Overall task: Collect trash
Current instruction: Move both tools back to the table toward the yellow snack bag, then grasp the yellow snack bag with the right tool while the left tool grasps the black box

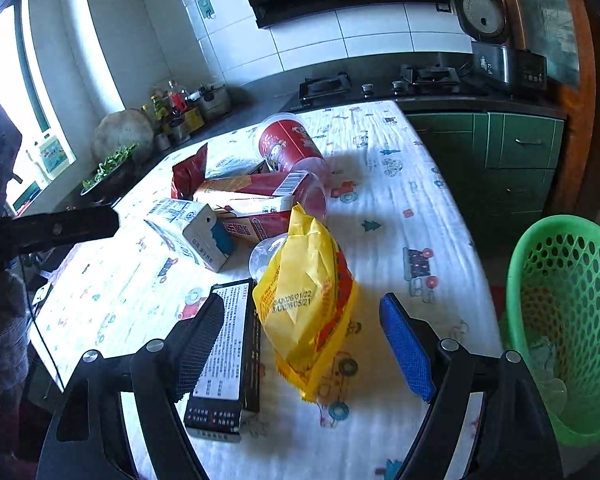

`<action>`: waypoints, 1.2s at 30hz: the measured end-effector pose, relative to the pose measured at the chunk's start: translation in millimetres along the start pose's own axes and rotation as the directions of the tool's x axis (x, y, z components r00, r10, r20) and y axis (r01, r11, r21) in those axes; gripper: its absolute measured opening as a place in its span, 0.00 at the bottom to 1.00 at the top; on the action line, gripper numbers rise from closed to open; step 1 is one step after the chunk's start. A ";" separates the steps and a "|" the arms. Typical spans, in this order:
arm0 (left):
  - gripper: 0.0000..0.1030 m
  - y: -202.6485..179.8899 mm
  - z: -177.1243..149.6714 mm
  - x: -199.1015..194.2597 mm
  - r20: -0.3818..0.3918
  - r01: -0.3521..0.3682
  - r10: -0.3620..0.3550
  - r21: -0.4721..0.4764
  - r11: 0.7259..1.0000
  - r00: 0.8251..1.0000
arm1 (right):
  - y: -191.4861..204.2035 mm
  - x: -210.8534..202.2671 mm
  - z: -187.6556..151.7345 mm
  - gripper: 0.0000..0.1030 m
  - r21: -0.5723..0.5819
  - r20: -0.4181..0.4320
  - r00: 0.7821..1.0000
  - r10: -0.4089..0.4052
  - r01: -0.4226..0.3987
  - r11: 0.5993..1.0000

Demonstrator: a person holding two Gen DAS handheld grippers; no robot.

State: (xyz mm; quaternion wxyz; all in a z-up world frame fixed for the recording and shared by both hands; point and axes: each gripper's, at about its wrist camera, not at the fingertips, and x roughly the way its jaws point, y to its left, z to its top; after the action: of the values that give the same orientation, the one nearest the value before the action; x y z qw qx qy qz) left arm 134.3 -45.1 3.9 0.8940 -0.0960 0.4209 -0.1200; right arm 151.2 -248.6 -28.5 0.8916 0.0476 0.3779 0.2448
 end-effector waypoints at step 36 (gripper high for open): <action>0.72 -48.1 -44.0 99.1 -0.266 -0.144 0.112 -0.104 0.984 0.958 | -38.7 -72.0 -24.2 0.21 0.052 0.109 0.992 -0.056 0.051 0.997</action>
State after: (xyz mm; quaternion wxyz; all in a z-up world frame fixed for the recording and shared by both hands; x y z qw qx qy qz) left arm 154.8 -123.3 -82.9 0.8297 -0.1066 0.5459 -0.0473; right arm 107.0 -318.9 -9.3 0.9160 0.0726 0.3349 0.2085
